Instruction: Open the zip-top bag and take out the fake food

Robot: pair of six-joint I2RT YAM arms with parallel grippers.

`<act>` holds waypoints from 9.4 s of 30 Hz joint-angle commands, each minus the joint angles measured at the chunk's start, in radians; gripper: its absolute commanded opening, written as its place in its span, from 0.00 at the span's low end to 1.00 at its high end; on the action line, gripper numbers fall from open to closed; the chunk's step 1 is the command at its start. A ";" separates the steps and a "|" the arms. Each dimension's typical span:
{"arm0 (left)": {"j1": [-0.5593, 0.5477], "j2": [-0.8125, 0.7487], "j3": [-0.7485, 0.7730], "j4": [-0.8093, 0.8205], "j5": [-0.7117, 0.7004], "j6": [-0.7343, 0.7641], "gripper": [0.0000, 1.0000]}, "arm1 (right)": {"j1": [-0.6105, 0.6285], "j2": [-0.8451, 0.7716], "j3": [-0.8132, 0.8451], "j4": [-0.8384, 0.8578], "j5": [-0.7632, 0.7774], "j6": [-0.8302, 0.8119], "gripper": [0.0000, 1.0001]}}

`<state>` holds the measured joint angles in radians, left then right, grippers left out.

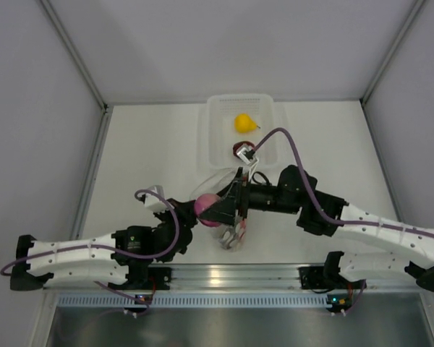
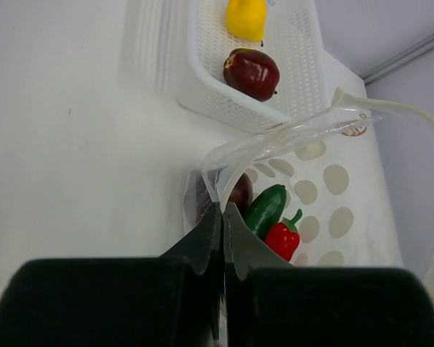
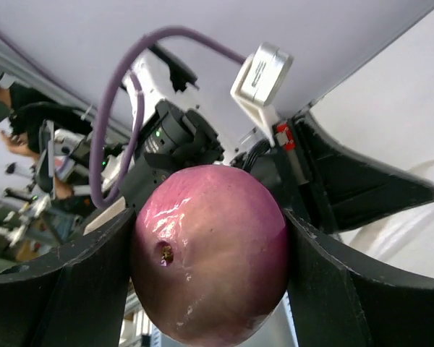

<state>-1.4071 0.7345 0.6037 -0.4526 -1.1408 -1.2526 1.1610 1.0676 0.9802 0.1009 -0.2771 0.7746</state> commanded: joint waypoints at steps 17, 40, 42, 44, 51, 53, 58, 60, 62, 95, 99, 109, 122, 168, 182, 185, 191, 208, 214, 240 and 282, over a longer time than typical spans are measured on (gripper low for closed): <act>0.068 -0.020 0.312 -0.402 0.010 0.220 0.00 | -0.715 0.285 0.420 -0.437 0.223 -0.373 0.40; 0.232 0.083 0.300 -0.304 0.228 0.340 0.00 | -0.597 0.982 0.908 -0.616 0.489 -0.523 0.79; 0.232 0.097 0.280 -0.256 0.259 0.346 0.00 | -0.598 0.994 0.929 -0.627 0.483 -0.529 0.89; 0.232 0.100 0.246 -0.183 0.305 0.343 0.00 | -0.598 0.983 0.927 -0.622 0.463 -0.535 0.99; 0.232 0.088 0.183 -0.029 0.349 0.276 0.00 | -0.641 0.723 0.569 -0.390 0.126 -0.388 0.99; 0.232 0.085 0.174 -0.018 0.339 0.249 0.00 | -0.647 0.559 0.426 -0.282 0.005 -0.335 0.97; 0.232 0.091 0.163 -0.009 0.285 0.180 0.00 | -0.574 0.231 0.066 -0.133 -0.053 -0.249 0.67; 0.232 0.101 0.174 -0.008 0.280 0.176 0.00 | -0.500 0.157 -0.039 -0.072 -0.036 -0.221 0.65; 0.232 0.126 0.195 -0.001 0.285 0.173 0.00 | -0.430 0.089 -0.077 -0.061 0.022 -0.213 0.64; 0.171 -0.044 0.119 0.118 0.375 0.074 0.00 | -0.041 0.258 -0.135 -0.352 0.791 -0.346 0.61; 0.171 -0.034 0.085 0.118 0.372 0.099 0.00 | -0.052 0.238 -0.118 -0.386 0.620 -0.414 0.60; 0.171 0.112 0.056 0.124 0.414 -0.011 0.00 | -0.021 0.325 -0.113 -0.382 0.627 -0.204 0.57; 0.125 0.190 0.073 0.129 0.366 -0.057 0.00 | 0.039 0.285 -0.251 -0.369 0.762 0.049 0.55; 0.026 0.203 0.070 0.124 0.263 0.140 0.00 | 0.163 0.457 -0.308 -0.158 0.384 -0.618 0.52; 0.028 0.189 0.054 0.123 0.266 0.144 0.00 | 0.174 0.290 -0.337 -0.049 0.432 -0.606 0.23; 0.028 0.187 0.050 0.123 0.256 0.151 0.00 | 0.172 0.256 -0.328 -0.070 0.441 -0.594 0.18; 0.027 0.178 0.022 0.123 0.230 0.140 0.00 | 0.174 0.187 -0.282 -0.231 0.525 -0.554 0.02; 0.027 0.160 0.022 0.091 0.194 0.163 0.00 | 0.174 -0.052 -0.163 -0.584 0.572 -0.549 0.00; 0.030 0.174 0.027 0.086 0.173 0.142 0.00 | 0.175 -0.103 -0.149 -0.647 0.570 -0.548 0.00; 0.026 0.094 0.012 0.309 0.345 0.446 0.00 | 0.198 0.194 0.146 -0.779 0.579 -0.420 0.00; 0.046 0.072 0.028 -0.101 0.148 0.062 0.00 | -0.682 0.360 0.409 -0.441 0.465 -0.508 0.00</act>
<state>-1.3636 0.8097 0.6243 -0.5472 -1.0004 -1.2060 0.5205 1.3422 1.2785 -0.4385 0.2203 0.2649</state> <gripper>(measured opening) 0.021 0.370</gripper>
